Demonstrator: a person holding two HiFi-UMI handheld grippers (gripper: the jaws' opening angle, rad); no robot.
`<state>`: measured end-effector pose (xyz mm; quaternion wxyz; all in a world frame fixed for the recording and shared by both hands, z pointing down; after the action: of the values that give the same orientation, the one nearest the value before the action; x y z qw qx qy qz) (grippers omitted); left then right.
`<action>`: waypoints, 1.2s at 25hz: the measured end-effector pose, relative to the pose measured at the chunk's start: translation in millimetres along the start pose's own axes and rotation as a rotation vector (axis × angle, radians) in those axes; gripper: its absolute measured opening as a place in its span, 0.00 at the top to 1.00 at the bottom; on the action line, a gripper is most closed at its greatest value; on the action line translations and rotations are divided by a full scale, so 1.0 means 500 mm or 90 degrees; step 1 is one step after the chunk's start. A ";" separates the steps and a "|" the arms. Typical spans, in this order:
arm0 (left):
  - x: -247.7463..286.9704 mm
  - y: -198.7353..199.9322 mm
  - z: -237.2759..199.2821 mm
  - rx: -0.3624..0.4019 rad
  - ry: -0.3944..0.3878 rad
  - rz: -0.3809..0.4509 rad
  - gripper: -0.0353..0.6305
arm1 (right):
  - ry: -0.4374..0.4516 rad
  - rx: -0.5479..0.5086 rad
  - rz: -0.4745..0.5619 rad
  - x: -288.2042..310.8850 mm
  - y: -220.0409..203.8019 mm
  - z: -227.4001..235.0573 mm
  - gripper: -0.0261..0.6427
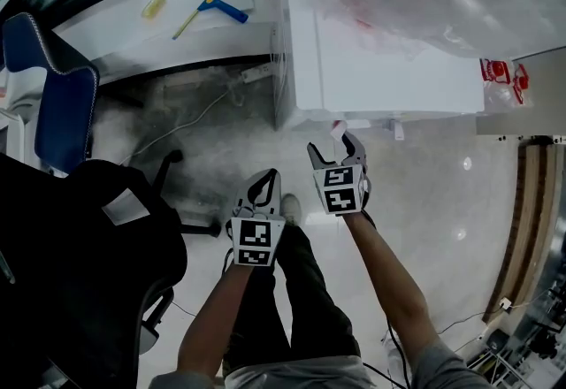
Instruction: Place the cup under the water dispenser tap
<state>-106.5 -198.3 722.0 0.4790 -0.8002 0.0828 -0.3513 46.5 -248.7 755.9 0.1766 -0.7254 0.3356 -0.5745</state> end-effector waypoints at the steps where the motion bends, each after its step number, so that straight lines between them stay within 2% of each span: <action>1: -0.002 0.009 0.003 -0.002 -0.002 0.002 0.93 | 0.000 0.016 0.001 -0.013 0.000 -0.001 0.49; 6: -0.015 0.051 0.006 0.003 -0.008 0.007 0.93 | 0.003 0.057 0.016 -0.057 0.003 -0.005 0.51; 9: -0.031 0.074 0.012 -0.003 -0.017 0.007 0.93 | -0.004 0.073 0.027 -0.093 0.005 0.000 0.59; 14: -0.075 0.119 0.033 -0.018 -0.036 0.006 0.93 | -0.003 0.112 0.033 -0.177 0.021 0.010 0.67; 21: -0.133 0.210 0.076 -0.015 -0.064 0.018 0.93 | -0.008 0.159 0.071 -0.303 0.099 0.030 0.82; 25: -0.169 0.276 0.121 -0.016 -0.110 0.022 0.93 | -0.013 0.204 0.104 -0.396 0.154 0.055 0.90; 30: -0.228 0.380 0.164 -0.028 -0.167 0.034 0.93 | 0.003 0.270 0.138 -0.508 0.218 0.084 0.93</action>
<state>-99.3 -186.9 486.2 0.4774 -0.8470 0.0478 -0.2288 26.4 -156.4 492.9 0.3852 -0.6303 0.2835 -0.6115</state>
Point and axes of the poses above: the fingertips, and each gripper's own axes: x forward along the fingers, z to its right, y out of its top, the point moved 4 cm from there along -x, backward along the fingers, and after that the axes turned 13 degrees about -y, right-handed, at the moved point
